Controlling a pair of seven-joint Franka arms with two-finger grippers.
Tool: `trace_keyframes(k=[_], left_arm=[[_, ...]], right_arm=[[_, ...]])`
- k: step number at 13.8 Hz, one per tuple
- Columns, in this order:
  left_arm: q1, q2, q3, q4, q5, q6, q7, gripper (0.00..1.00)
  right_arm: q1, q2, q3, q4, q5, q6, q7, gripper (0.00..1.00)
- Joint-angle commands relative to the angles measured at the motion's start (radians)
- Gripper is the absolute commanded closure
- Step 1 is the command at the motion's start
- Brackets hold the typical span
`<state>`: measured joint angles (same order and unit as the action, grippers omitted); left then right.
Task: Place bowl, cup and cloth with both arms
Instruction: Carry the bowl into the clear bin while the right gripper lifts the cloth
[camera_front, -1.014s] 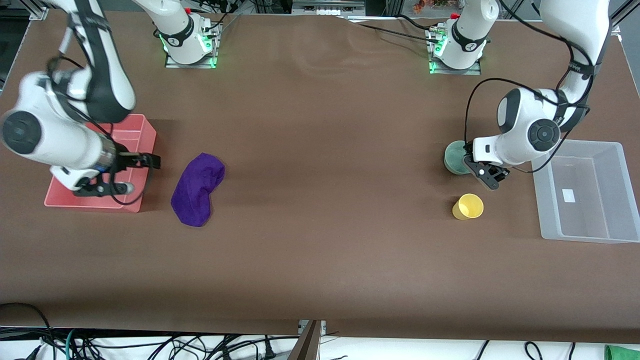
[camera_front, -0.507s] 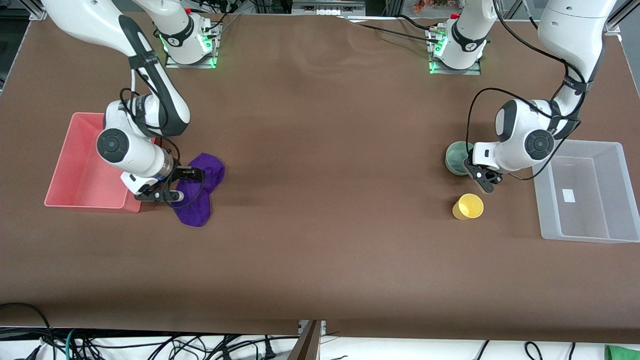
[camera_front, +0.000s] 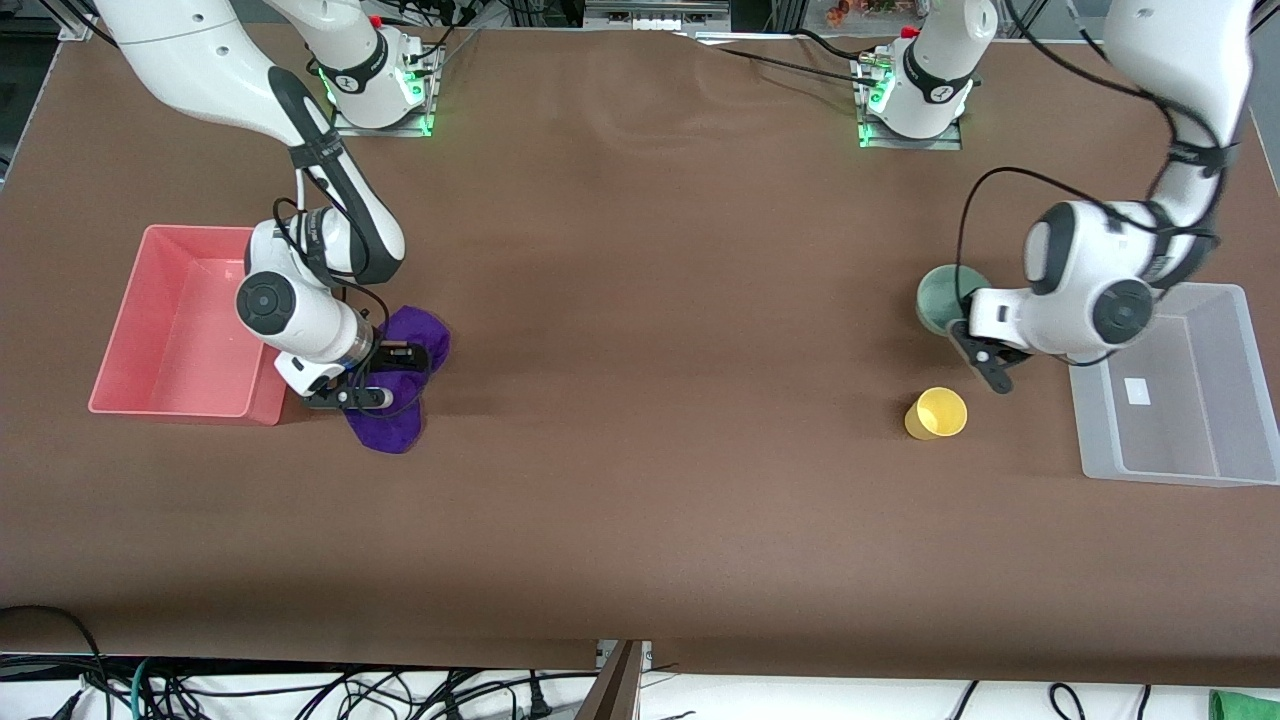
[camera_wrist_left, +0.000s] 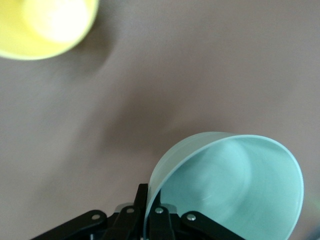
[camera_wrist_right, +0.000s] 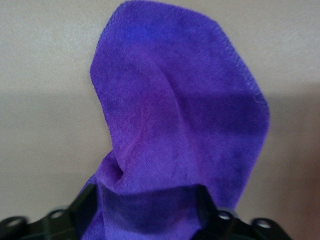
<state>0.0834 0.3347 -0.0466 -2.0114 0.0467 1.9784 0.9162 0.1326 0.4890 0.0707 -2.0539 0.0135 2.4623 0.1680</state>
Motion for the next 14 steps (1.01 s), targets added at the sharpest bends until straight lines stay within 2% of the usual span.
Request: trace_keyframes(k=[1, 4, 7, 10, 12, 13, 14], left_arm=[[0.093, 0.032, 0.002, 0.205, 0.022, -0.215, 0.139, 1.00], [0.243, 0.136, 0.002, 0.397, 0.105, -0.240, 0.372, 1.00], [0.324, 0.257, 0.002, 0.554, 0.252, -0.205, 0.429, 1.00], [0.392, 0.315, -0.001, 0.518, 0.246, -0.086, 0.478, 1.00], [0.410, 0.352, -0.001, 0.514, 0.246, -0.017, 0.507, 0.98], [0.417, 0.360, -0.001, 0.514, 0.246, 0.014, 0.510, 0.62], [0.418, 0.362, -0.004, 0.514, 0.245, 0.028, 0.512, 0.01]], right_arm=[[0.001, -0.007, 0.004, 0.001, -0.010, 0.003, 0.015, 1.00], [-0.002, -0.018, 0.003, 0.005, -0.010, -0.006, 0.010, 1.00], [-0.008, -0.059, 0.001, 0.050, -0.010, -0.103, 0.005, 1.00], [-0.025, -0.122, -0.017, 0.179, -0.020, -0.364, -0.016, 1.00], [-0.030, -0.159, -0.070, 0.279, -0.018, -0.562, -0.117, 1.00], [-0.033, -0.164, -0.115, 0.323, -0.018, -0.638, -0.189, 1.00], [-0.033, -0.170, -0.162, 0.354, -0.018, -0.701, -0.262, 1.00]])
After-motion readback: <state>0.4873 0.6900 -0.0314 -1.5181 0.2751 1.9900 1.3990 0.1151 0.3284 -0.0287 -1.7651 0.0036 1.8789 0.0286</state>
